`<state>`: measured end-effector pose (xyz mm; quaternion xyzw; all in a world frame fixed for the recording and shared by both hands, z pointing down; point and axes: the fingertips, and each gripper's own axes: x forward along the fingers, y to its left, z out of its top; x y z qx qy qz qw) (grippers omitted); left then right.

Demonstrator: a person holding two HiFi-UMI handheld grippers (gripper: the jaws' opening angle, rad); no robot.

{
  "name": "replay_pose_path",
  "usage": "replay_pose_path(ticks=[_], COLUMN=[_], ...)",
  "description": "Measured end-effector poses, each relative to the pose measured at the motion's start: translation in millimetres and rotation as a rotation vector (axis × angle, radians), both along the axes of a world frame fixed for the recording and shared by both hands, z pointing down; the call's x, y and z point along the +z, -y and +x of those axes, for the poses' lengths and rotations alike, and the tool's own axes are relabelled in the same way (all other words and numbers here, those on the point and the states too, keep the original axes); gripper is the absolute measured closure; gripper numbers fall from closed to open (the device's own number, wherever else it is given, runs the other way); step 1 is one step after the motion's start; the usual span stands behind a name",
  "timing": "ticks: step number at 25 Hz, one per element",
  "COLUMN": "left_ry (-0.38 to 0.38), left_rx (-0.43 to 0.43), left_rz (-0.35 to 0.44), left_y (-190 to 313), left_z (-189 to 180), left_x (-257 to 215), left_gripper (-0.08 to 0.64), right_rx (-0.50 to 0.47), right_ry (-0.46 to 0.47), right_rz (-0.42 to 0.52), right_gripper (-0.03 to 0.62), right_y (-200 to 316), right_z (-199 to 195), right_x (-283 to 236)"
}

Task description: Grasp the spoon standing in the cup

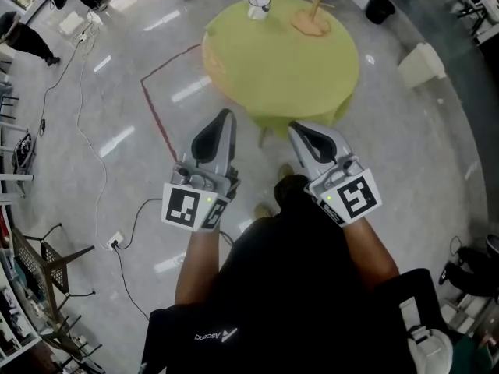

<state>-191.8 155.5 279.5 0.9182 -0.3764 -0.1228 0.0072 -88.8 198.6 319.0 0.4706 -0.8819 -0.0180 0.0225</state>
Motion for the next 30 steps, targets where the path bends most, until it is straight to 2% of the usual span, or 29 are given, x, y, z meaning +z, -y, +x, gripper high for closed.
replay_pose_path(ticks=[7,13,21,28,29,30], left_ry=[0.013,0.053,0.131,0.171,0.173,0.176], left_rx=[0.000,-0.016,-0.021,0.054,0.069,0.084], left_rz=[-0.005,-0.041,-0.100,-0.182,-0.194,-0.207], left_y=[79,205,345,446,460,474], left_z=[15,53,110,141,144,148], left_x=[6,10,22,52,59,67], left_gripper=[0.550,0.549,0.549,0.545,0.532,0.481], right_rx=[-0.004,-0.012,-0.051,-0.027,-0.021,-0.014], right_ry=[-0.006,0.016,0.035,0.056,0.055,0.050], right_rz=[0.019,0.020,-0.015,-0.049,-0.053,-0.057], right_gripper=[0.589,0.589,0.589,0.589,0.589,0.589], right_y=[83,213,327,394,401,407], right_z=[15,53,104,124,125,125], right_x=[6,-2,0,15,18,21])
